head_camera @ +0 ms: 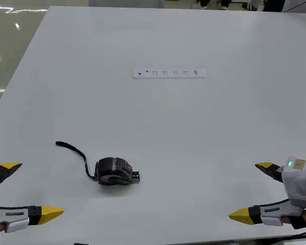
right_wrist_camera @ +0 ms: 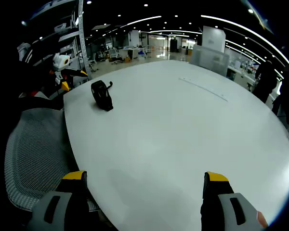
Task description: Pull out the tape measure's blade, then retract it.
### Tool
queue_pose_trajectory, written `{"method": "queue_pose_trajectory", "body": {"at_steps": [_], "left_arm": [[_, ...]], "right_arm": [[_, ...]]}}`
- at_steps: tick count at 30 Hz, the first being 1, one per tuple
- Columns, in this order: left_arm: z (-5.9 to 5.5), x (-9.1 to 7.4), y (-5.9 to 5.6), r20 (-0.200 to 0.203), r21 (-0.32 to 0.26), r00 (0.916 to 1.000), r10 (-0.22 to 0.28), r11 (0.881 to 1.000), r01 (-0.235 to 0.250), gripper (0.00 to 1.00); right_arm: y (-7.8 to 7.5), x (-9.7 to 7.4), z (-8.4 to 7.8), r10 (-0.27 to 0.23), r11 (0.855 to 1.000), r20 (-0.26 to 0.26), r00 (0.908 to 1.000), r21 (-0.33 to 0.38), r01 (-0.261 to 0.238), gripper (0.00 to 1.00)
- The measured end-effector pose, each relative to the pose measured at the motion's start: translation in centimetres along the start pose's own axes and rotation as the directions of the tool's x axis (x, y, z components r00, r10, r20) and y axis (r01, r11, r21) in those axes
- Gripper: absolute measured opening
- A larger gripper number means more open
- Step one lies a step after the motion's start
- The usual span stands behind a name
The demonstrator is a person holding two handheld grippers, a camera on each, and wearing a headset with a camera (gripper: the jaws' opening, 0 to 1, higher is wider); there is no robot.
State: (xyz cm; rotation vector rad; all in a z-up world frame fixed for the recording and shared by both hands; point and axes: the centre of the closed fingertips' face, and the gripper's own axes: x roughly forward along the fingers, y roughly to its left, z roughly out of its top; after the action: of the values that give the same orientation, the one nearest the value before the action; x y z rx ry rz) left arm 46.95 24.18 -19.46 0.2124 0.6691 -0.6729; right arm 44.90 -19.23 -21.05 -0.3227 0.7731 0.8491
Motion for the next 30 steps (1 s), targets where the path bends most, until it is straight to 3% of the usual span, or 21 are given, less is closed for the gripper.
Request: {"method": "queue_pose_trajectory", "body": {"at_steps": [17,24,27,30], "left_arm": [[-0.4,0.0,-0.2,-0.012,-0.011,0.9997,-0.019,1.000,0.019,0.99],[-0.2,0.6,-1.2,-0.009,0.024,0.9963,-0.086,0.996,0.086,0.99],[0.2,0.8,-1.3,-0.009,0.070,0.9950,-0.100,0.992,0.100,0.99],[0.7,1.2,-1.3,-0.033,0.079,0.9922,-0.120,0.989,0.122,0.99]], "right_arm": [[0.4,0.1,0.4,0.003,1.000,-0.003,1.0000,0.006,-0.003,0.99],[-0.2,0.6,1.6,-0.011,1.000,0.034,0.9994,-0.016,0.012,0.99],[0.2,1.3,2.3,0.021,0.999,0.038,0.9991,-0.037,-0.020,0.99],[0.9,2.2,3.5,0.048,0.997,0.044,0.9979,-0.065,-0.045,0.99]]}}
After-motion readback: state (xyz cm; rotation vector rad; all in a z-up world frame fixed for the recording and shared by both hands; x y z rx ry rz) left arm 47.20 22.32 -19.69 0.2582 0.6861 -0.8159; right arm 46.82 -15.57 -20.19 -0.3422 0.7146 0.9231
